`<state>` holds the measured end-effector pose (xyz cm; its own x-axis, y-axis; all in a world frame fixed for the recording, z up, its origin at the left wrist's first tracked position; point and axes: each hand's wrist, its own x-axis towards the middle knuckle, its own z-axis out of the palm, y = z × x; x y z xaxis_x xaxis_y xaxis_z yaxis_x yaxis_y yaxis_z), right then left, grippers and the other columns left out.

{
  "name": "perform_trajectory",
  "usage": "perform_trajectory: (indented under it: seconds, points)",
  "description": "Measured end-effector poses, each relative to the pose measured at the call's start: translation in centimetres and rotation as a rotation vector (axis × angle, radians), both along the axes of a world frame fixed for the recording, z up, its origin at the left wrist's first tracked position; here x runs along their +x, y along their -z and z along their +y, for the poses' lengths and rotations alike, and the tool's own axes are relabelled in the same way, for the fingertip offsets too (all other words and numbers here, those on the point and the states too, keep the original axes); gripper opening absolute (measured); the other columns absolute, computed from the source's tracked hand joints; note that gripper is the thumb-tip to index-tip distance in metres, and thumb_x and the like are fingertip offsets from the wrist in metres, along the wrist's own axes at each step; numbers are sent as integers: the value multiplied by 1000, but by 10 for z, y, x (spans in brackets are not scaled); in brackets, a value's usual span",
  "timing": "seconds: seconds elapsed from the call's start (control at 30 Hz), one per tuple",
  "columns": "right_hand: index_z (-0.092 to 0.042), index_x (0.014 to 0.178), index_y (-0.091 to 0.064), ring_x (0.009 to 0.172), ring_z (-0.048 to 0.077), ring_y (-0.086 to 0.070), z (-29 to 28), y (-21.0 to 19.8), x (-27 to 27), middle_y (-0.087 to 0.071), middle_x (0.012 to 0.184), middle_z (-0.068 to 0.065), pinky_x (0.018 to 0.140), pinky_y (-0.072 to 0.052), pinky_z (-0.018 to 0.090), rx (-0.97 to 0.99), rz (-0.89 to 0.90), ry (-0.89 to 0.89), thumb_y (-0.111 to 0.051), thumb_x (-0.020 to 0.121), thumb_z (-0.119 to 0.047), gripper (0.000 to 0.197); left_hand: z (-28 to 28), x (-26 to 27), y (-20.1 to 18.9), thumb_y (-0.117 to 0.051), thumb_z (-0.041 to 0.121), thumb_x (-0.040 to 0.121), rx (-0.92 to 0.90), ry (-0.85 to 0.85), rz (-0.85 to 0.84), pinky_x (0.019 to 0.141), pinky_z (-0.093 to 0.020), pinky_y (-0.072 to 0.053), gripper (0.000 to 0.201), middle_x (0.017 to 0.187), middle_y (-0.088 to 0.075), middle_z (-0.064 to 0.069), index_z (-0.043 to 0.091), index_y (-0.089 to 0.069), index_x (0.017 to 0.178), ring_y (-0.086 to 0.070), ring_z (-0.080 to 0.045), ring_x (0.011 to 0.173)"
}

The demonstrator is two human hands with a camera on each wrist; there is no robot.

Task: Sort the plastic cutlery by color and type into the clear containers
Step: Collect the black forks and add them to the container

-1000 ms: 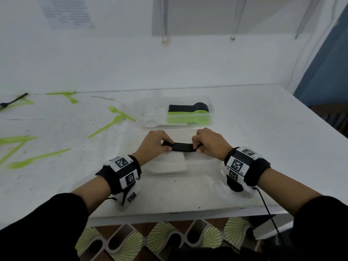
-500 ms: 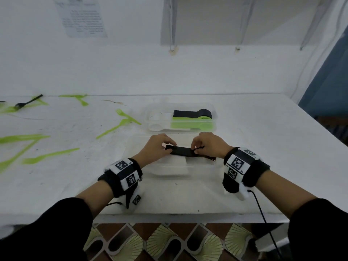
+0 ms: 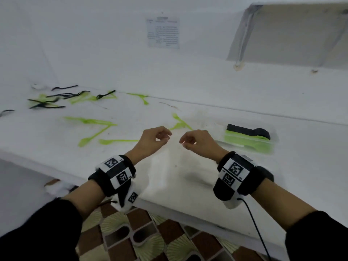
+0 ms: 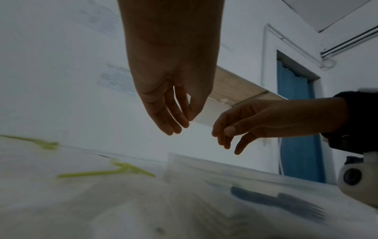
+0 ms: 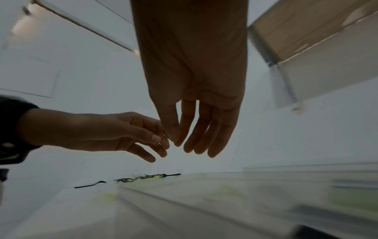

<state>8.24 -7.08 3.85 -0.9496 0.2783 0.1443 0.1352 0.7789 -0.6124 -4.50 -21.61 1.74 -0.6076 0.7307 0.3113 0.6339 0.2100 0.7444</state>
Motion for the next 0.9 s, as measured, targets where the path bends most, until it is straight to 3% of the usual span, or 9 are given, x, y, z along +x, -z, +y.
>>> perform_trajectory:
  seconds: [0.1, 0.23, 0.43, 0.6, 0.7, 0.8, 0.9]
  points:
    - [-11, 96, -70, 77, 11, -54, -35, -3, -38, -60, 79, -2, 77, -44, 23, -31, 42, -42, -60, 84, -9, 16, -46, -28, 1, -61, 1, 84, -39, -83, -21, 68, -2, -40, 17, 82, -65, 3, 9, -66, 97, -59, 14, 68]
    - [-10, 100, -68, 75, 11, -54, -81, -2, -87, -61, 82, -2, 65, -37, 6, -59, 96, -94, -60, 84, -8, 18, -104, -63, 4, -60, 2, 85, -53, -190, -105, 59, -4, -41, 16, 78, -62, 8, 8, -65, 99, -57, 12, 61]
    - [-10, 100, -68, 74, 13, -55, -157, 2, -170, -62, 82, -1, 70, -38, 15, -88, 130, -174, -61, 83, -8, 19, -195, -126, 5, -59, 4, 87, -41, -334, -169, 60, -10, -43, 17, 76, -61, 9, 5, -65, 103, -56, 10, 58]
    - [-10, 102, -68, 74, 11, -56, -206, 8, -238, -63, 84, 0, 63, -36, 7, -83, 127, -215, -61, 84, -8, 20, -248, -175, 6, -58, 3, 87, 16, -410, -206, 56, -13, -45, 17, 77, -60, 6, 4, -64, 103, -56, -11, 73]
    - [-8, 102, -68, 68, 10, -55, -229, 13, -273, -65, 84, 3, 63, -35, 1, -94, 120, -224, -61, 84, -6, 20, -269, -201, 10, -57, 3, 87, 26, -454, -226, 56, -12, -45, 18, 76, -59, 7, 5, -64, 103, -55, -10, 71]
    - [-7, 103, -68, 72, 14, -56, -246, 19, -303, -68, 90, 9, 61, -37, 7, -94, 97, -230, -61, 84, -6, 20, -284, -226, 14, -56, 2, 86, 40, -495, -247, 55, -11, -45, 19, 77, -59, 7, 4, -64, 104, -55, -12, 71]
    - [-5, 102, -68, 72, 15, -55, -258, 26, -334, -69, 92, 12, 62, -35, -1, -87, 85, -251, -61, 84, -4, 19, -294, -253, 19, -56, 1, 86, 58, -514, -264, 55, -12, -46, 19, 77, -60, 7, 4, -64, 103, -55, -13, 72]
